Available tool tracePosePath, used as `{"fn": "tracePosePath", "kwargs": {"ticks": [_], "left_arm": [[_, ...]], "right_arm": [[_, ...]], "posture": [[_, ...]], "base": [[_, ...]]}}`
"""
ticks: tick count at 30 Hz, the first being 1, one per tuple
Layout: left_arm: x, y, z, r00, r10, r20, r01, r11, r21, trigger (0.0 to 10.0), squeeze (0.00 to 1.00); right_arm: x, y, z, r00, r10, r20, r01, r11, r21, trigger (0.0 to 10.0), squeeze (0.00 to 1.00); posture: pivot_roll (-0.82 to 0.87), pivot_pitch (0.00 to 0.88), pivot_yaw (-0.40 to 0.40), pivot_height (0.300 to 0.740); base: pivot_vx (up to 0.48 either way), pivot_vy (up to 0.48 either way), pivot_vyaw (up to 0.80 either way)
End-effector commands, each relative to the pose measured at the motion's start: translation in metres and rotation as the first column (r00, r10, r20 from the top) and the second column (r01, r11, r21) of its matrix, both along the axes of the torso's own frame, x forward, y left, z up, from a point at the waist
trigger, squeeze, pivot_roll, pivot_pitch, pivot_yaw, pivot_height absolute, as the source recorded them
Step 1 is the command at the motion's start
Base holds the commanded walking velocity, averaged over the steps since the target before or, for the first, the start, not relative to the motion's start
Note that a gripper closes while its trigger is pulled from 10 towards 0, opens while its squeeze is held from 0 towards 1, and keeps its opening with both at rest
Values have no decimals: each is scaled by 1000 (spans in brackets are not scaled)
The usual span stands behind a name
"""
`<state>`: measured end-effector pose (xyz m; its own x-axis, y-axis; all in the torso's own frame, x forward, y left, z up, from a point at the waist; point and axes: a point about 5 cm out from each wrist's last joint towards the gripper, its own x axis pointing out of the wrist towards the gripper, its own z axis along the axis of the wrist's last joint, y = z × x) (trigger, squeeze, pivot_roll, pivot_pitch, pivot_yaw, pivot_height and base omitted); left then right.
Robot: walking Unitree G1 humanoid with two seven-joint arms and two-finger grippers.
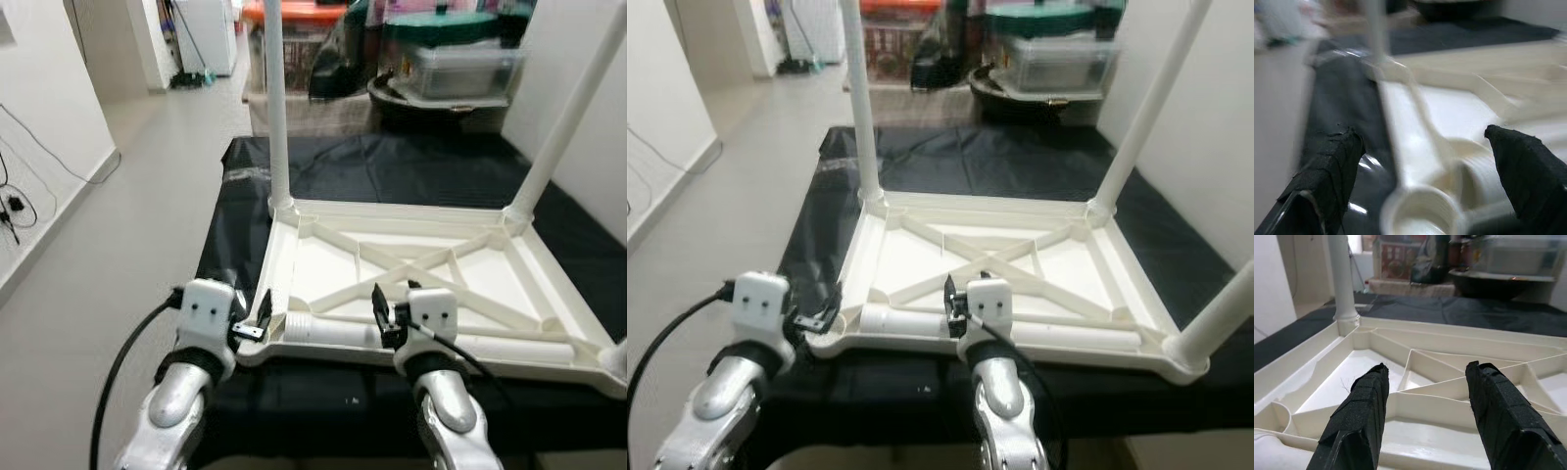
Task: Building children table
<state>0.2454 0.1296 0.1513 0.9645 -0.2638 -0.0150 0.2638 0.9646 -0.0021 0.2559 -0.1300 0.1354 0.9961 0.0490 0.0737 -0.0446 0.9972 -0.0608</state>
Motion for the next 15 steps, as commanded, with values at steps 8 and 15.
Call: {"fn": "tracePosePath", "kwargs": {"ticks": [8,15], "left_arm": [[7,11,-17,938,-253,-235,225,965,-137,10000,0],[17,27,-21,892,-331,-306,286,941,-183,10000,0]], "right_arm": [[-2,3,8,999,-3,41,3,1000,12,10000,0],[0,-4,12,998,-29,51,28,1000,12,10000,0]], "posture": [[41,0,-9,740],[44,27,1,740]], "base": [[0,0,0],[0,0,0]]}}
